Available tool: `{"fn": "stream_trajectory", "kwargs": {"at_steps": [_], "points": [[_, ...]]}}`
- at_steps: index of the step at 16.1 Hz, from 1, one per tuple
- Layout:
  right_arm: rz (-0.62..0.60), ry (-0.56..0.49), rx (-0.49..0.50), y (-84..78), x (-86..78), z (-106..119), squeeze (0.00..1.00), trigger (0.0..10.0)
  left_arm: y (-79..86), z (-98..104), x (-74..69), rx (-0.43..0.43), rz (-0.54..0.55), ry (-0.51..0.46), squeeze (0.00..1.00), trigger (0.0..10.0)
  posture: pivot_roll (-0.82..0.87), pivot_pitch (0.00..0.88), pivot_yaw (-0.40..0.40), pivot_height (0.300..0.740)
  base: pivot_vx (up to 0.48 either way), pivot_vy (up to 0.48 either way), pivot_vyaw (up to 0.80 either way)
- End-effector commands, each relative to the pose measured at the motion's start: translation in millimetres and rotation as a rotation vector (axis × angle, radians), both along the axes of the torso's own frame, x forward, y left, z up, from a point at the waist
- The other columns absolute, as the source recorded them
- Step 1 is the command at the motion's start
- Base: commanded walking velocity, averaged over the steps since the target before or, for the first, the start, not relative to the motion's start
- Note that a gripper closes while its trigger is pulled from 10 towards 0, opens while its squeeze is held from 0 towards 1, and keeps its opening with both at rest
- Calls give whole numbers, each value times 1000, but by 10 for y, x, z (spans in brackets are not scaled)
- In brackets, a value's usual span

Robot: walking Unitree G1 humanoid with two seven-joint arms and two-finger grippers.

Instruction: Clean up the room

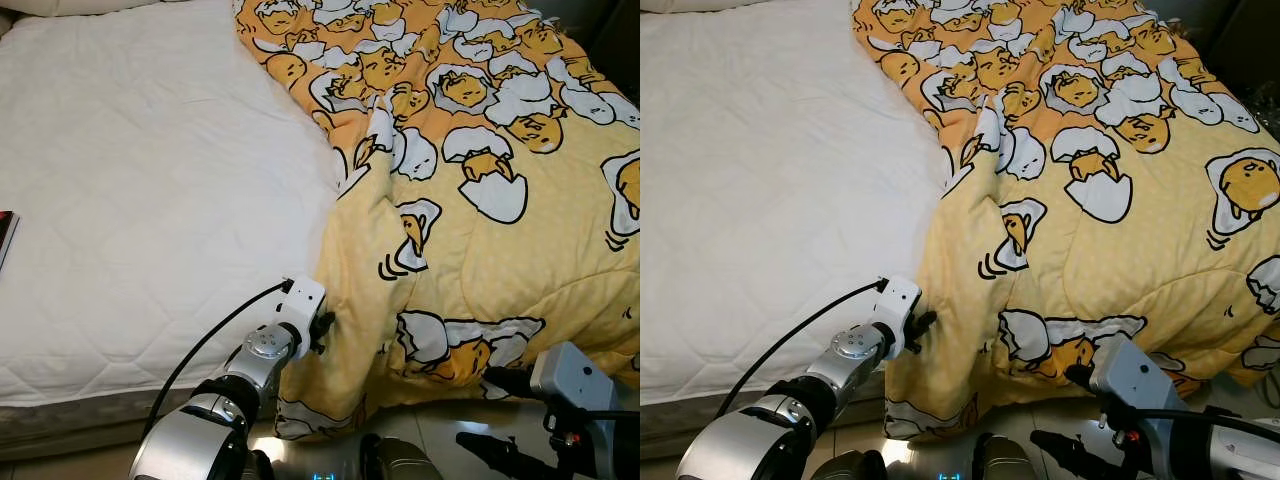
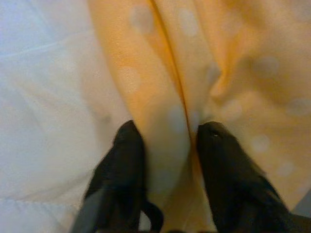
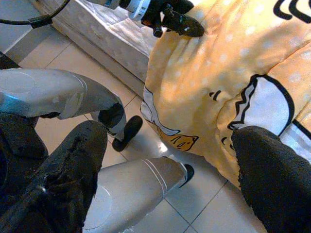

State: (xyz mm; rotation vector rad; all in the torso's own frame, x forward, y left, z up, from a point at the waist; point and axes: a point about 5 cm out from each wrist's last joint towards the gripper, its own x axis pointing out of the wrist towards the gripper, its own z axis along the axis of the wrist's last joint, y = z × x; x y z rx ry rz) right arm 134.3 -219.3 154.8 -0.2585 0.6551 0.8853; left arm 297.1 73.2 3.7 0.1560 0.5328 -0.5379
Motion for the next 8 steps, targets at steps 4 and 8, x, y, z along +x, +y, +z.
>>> {"fn": "stream_trajectory", "kwargs": {"at_steps": [4,8], "points": [[8,-16,1,-8,36,3,0,10000,-11,-55,-62,-8,-11,19,0,0,-328,121,13,740,0,0,0],[8,-24,0,-10,60,-5,0,10000,-38,-44,-54,-11,-15,19,0,0,-329,115,16,740,0,0,0]]}}
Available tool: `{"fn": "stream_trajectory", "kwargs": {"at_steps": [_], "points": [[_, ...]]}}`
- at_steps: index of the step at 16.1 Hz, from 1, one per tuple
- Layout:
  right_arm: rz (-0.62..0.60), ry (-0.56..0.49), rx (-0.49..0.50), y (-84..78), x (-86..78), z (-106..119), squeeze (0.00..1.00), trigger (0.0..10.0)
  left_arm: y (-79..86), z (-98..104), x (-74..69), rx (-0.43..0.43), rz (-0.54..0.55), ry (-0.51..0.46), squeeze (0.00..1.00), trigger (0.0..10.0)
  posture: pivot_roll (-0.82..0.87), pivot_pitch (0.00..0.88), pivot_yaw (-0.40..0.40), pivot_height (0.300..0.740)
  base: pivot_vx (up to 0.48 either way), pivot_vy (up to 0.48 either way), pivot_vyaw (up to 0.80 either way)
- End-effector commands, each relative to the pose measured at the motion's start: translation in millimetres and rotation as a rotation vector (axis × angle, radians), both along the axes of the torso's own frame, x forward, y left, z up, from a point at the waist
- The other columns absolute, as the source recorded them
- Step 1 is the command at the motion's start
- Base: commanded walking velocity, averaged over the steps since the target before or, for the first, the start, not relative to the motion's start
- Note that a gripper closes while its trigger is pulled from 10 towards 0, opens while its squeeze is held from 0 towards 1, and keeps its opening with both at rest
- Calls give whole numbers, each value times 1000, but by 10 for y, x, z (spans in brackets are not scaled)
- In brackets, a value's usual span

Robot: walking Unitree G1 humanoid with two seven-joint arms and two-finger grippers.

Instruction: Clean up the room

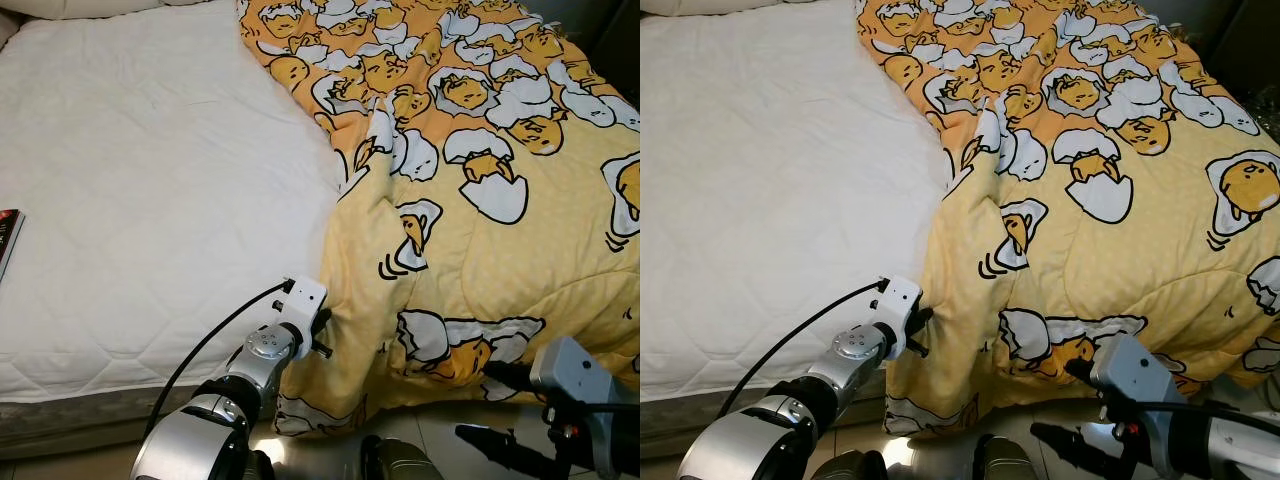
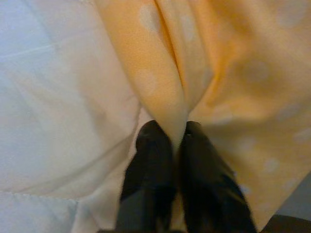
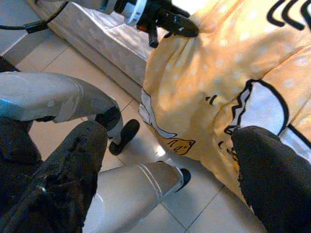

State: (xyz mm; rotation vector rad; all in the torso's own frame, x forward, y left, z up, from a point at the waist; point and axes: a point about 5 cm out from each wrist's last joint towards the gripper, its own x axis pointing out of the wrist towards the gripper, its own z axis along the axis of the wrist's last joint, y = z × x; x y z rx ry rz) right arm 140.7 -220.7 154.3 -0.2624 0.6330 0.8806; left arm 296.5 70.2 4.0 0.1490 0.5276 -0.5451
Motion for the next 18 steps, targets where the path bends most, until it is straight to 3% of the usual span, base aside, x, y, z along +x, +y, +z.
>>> {"fn": "stream_trajectory", "kwargs": {"at_steps": [1,7,10,14,17,18], "points": [[11,-3,-5,3,-2,-1,0,10000,-11,-45,-47,-1,-10,20,0,0,-328,113,16,740,0,0,0],[-5,-59,8,38,208,-132,0,10000,57,5,7,-5,-7,-14,0,0,-225,38,69,740,0,0,0],[-18,-94,55,154,395,-296,0,10000,258,10,-16,-17,-53,-65,0,0,-93,0,92,740,0,0,0],[25,-100,66,249,536,-455,0,10000,590,-153,-347,-20,-86,-77,0,0,-4,0,75,740,0,0,0],[44,-112,59,265,632,-489,0,10000,840,-261,-712,48,-112,-32,0,0,17,0,68,740,0,0,0],[60,-119,49,258,672,-511,0,10000,1013,-324,-1041,139,-153,42,0,0,24,0,68,740,0,0,0]]}}
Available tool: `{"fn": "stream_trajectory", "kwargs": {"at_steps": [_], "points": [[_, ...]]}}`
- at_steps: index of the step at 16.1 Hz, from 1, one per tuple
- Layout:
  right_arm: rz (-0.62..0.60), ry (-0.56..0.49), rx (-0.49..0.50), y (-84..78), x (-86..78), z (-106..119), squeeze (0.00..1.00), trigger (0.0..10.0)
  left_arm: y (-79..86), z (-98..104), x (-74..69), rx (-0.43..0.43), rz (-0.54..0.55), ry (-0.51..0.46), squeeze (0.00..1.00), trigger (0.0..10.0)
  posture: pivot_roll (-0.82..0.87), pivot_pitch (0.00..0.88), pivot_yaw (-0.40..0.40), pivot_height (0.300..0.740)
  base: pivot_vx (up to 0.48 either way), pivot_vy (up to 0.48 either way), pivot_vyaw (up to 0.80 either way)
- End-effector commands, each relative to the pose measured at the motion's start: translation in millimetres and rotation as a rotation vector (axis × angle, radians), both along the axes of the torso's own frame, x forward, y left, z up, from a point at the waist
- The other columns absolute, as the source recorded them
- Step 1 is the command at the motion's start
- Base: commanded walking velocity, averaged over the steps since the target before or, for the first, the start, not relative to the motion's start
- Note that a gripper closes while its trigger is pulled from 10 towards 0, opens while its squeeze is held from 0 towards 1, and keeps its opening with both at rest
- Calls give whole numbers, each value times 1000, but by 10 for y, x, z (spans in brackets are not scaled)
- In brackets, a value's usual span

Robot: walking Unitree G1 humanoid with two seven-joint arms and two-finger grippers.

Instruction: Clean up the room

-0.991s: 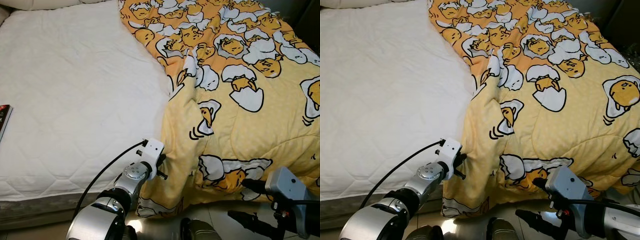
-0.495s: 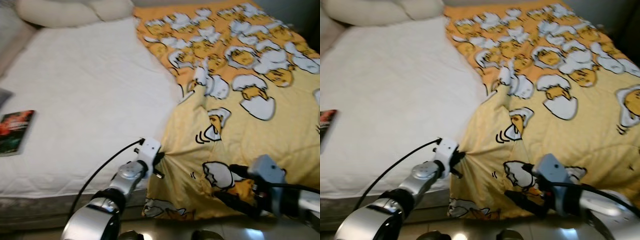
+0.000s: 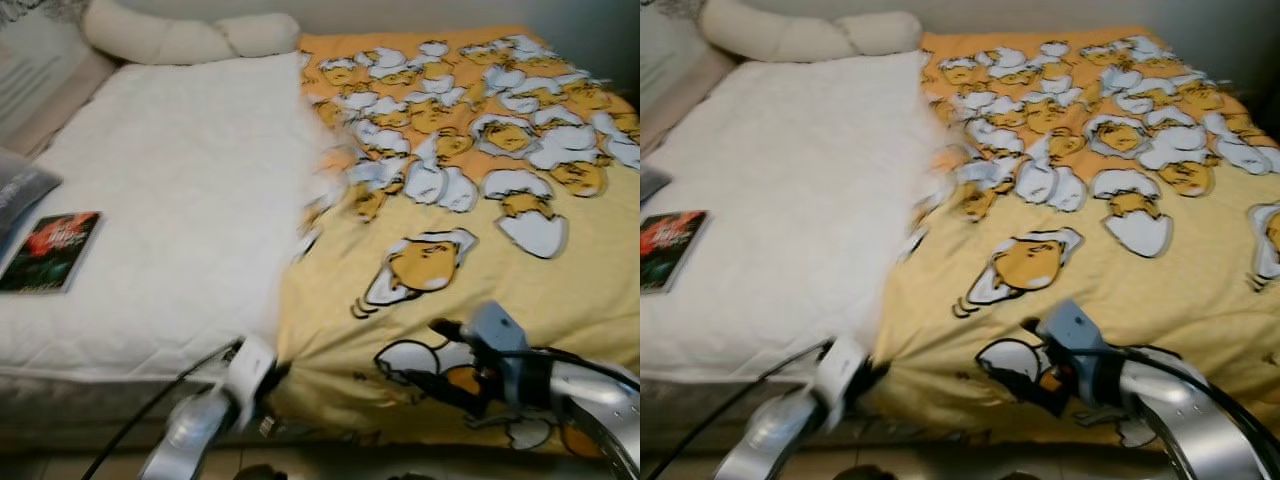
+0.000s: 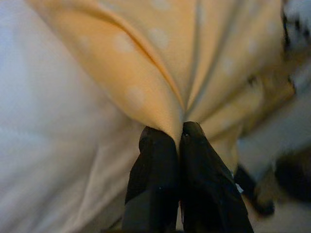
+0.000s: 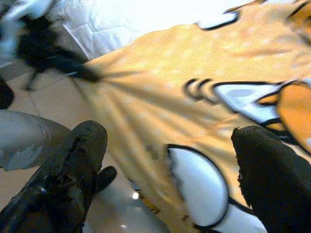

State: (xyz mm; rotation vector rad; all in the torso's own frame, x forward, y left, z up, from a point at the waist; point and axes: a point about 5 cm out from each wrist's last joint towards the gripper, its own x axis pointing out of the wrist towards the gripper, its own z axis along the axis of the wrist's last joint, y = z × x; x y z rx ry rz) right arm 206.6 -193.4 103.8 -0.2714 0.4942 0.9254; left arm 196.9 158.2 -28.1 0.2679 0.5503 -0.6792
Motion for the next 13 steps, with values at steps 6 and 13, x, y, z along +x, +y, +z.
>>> {"fn": "stream_trajectory", "kwargs": {"at_steps": [6,13], "points": [[32,-10,-11,1,16,-63,0,10000,297,211,-395,116,-65,85,0,0,41,0,81,740,0,0,0],[37,-17,-23,11,48,-122,0,10000,247,333,-494,136,-45,117,0,10000,50,0,81,740,0,0,0]]}}
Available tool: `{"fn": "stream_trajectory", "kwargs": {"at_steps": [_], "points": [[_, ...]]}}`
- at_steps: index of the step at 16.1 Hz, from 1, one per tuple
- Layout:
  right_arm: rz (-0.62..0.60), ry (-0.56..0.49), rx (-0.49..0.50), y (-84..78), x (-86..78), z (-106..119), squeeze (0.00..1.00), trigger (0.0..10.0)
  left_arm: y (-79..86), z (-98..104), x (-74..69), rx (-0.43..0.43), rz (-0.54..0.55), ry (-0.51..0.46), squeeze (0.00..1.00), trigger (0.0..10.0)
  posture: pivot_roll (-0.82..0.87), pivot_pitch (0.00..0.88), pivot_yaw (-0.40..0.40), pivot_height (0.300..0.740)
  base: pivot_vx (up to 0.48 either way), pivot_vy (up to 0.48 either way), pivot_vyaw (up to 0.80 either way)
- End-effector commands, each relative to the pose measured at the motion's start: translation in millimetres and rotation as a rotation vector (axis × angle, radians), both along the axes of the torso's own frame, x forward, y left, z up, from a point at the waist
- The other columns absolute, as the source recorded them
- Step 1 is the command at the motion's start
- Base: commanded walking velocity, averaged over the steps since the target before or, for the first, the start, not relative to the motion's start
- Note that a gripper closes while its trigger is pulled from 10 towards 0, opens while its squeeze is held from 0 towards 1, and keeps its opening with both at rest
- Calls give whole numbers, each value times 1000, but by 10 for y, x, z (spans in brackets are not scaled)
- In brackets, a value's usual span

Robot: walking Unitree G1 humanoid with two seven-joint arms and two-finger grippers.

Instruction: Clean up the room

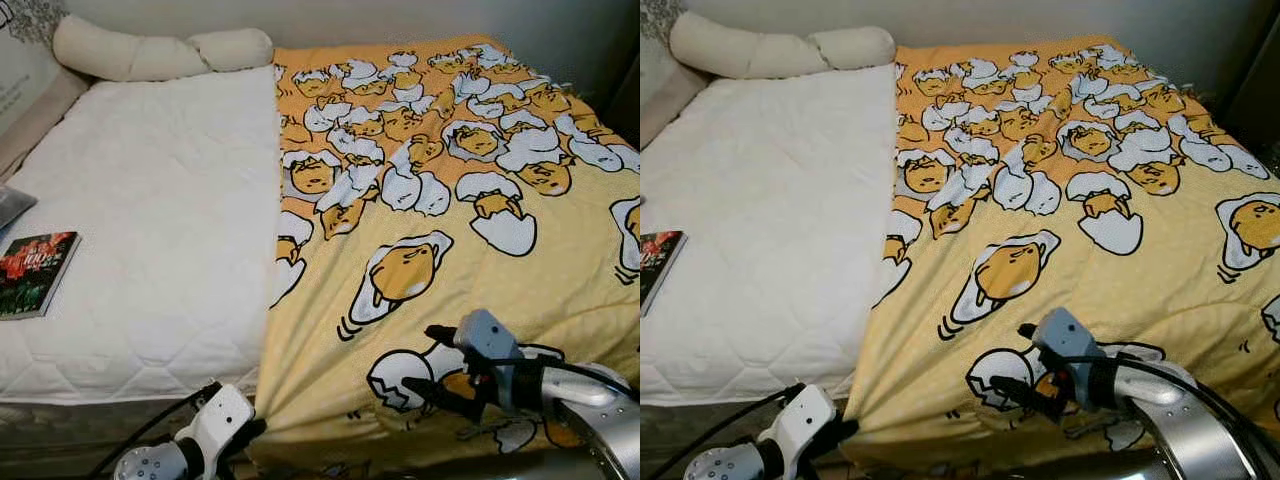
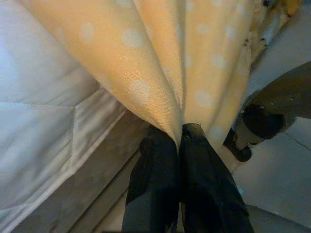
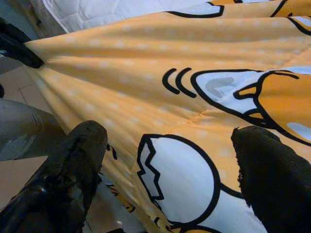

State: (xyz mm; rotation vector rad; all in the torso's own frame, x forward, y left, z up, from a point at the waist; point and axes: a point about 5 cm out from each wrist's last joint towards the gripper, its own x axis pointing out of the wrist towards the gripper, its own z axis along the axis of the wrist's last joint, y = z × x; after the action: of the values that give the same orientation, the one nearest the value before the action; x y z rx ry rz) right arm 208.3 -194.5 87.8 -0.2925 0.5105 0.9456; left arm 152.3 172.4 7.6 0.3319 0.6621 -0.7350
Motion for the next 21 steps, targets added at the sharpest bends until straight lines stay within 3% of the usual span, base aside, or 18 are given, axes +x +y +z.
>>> {"fn": "stream_trajectory", "kwargs": {"at_steps": [1,2,3,6,8,10,11,12,14,16,17,21], "points": [[12,-28,1,26,43,34,0,10000,121,0,9,37,73,-1,0,10000,52,0,82,740,0,0,0],[6,-32,3,30,56,34,0,10000,147,25,68,-8,128,13,604,10000,54,0,82,740,0,0,0],[-2,-38,13,26,74,46,0,10000,160,90,128,-40,122,12,1000,10000,72,0,83,740,0,0,0],[-29,-48,4,30,119,-23,0,10000,193,114,135,-57,95,29,1000,10000,81,0,77,740,0,0,0],[-44,-44,55,99,112,-14,0,10000,196,165,88,-103,66,34,1000,10000,99,0,59,740,0,0,0],[-66,-50,78,149,131,-34,0,10000,208,239,145,-136,123,-37,1000,10000,111,0,40,740,0,0,0],[-141,-84,80,168,199,-64,0,10000,243,351,326,-150,283,-189,1000,10000,114,0,35,740,0,0,0],[-306,-144,84,164,314,-98,0,10000,260,468,560,-163,427,-324,1000,10000,110,0,41,740,0,0,0],[-530,-199,114,133,414,-97,0,10000,166,667,813,-210,517,-432,906,10000,105,0,50,740,0,0,0],[-720,-263,141,87,468,-66,0,10000,-5,807,1009,-232,533,-500,886,10000,87,0,51,740,0,-154,0],[-836,-295,131,53,483,-63,0,10000,-105,819,1078,-248,544,-507,882,10000,73,0,44,740,0,-326,0],[-898,-309,94,61,489,-111,0,10000,-126,766,1095,-221,624,-524,878,10000,86,0,21,740,0,-404,0]]}}
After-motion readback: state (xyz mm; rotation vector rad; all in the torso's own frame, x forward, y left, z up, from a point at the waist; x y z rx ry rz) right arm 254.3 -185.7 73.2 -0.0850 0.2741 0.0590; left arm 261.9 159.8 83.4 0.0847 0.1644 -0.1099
